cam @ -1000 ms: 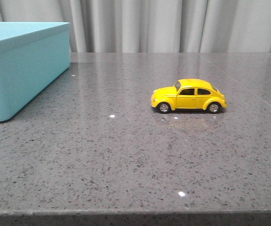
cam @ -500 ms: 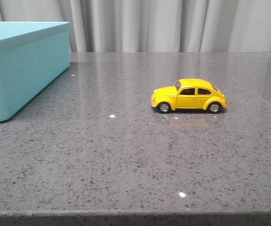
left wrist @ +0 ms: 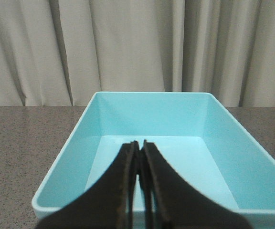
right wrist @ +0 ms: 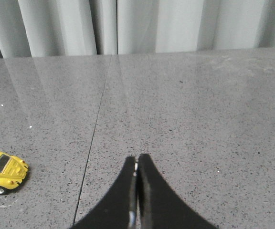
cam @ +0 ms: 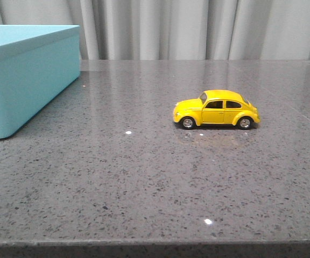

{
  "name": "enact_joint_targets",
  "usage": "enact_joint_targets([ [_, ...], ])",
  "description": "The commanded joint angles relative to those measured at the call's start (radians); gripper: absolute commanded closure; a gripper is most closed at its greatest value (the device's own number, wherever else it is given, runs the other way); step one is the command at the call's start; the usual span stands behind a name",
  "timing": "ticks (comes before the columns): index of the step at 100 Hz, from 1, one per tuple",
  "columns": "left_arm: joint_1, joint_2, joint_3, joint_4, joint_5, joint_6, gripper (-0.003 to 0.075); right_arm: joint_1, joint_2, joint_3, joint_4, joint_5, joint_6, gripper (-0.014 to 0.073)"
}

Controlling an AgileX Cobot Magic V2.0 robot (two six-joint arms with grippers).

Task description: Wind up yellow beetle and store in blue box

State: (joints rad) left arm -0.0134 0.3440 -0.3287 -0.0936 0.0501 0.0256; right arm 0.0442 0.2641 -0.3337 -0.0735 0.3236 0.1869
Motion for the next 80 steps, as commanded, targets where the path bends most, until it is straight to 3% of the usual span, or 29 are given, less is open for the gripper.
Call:
enact_joint_targets([
  [1,-0.007,0.072,-0.073,-0.014,-0.067,-0.008,0.0739,-0.004,0.073,-0.083,0.000,-0.045,-0.005,0.0652],
  [20,-0.007,0.184,-0.137,-0.014,-0.074,-0.008,0.0739,-0.004,0.164,-0.206,0.017,0.003,-0.005,0.0652],
  [54,-0.007,0.244,-0.137,-0.014,-0.086,-0.008,0.0739,-0.004,0.170,-0.207,0.022,-0.052,-0.004,0.0652],
  [73,-0.007,0.247,-0.137,-0.014,-0.090,-0.008,0.0739,-0.004,0.232,-0.272,0.027,0.057,-0.004,0.0645],
  [80,-0.007,0.247,-0.137,-0.014,-0.090,-0.008,0.0739,-0.004,0.278,-0.316,0.037,0.128,-0.004,0.0601],
])
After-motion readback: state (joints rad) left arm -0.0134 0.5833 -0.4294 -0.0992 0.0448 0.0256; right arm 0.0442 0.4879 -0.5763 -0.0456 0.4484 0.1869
